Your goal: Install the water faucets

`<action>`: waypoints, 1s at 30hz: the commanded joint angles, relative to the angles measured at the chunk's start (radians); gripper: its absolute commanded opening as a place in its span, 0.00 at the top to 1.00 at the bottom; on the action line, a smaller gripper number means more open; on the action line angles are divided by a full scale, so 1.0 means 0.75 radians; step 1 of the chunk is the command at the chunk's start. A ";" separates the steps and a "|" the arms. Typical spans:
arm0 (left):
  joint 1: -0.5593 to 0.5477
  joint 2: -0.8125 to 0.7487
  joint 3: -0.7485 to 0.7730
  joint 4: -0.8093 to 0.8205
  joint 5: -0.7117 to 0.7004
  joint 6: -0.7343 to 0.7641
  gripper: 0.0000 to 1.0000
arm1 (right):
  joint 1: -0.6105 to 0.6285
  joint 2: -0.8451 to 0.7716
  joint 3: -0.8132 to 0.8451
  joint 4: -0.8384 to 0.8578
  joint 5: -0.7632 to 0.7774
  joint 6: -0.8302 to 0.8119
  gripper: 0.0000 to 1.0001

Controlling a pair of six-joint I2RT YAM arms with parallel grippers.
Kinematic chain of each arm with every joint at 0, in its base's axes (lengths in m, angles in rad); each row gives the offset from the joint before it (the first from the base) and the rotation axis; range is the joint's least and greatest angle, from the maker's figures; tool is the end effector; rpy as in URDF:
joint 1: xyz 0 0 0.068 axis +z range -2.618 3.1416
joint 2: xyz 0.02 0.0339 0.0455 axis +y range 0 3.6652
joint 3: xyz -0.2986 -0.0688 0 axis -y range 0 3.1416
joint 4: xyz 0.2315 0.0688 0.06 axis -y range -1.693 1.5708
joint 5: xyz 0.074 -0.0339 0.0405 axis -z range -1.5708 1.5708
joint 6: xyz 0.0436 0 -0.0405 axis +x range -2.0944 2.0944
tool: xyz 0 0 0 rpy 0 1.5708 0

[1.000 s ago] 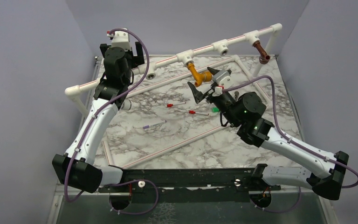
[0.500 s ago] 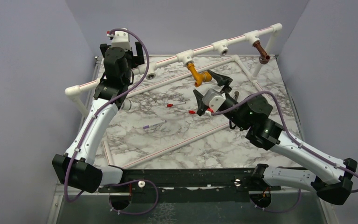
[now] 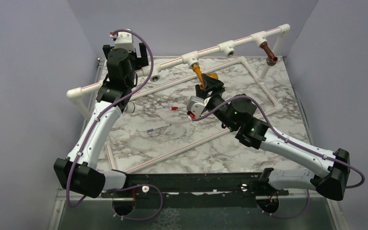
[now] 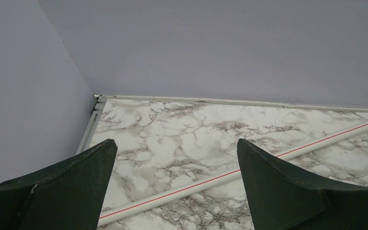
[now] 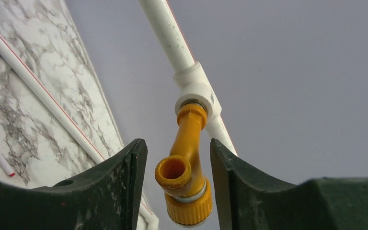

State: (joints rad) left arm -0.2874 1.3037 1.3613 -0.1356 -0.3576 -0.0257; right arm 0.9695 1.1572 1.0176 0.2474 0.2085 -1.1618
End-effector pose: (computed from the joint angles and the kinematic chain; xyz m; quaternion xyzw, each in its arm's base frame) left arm 0.2760 -0.0657 0.4658 -0.0255 0.7320 0.0248 0.6804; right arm 0.1509 0.2040 0.4267 -0.5439 0.3893 -0.1402 0.7300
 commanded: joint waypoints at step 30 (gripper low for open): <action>-0.011 0.084 -0.064 -0.200 0.066 -0.028 0.03 | 0.149 0.332 -0.100 0.700 0.548 0.143 1.00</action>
State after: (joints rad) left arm -0.2779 1.3102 1.3632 -0.1303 -0.3576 -0.0257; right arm 1.0691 1.3636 0.9298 0.8017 0.5991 -1.2377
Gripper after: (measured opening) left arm 0.966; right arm 0.286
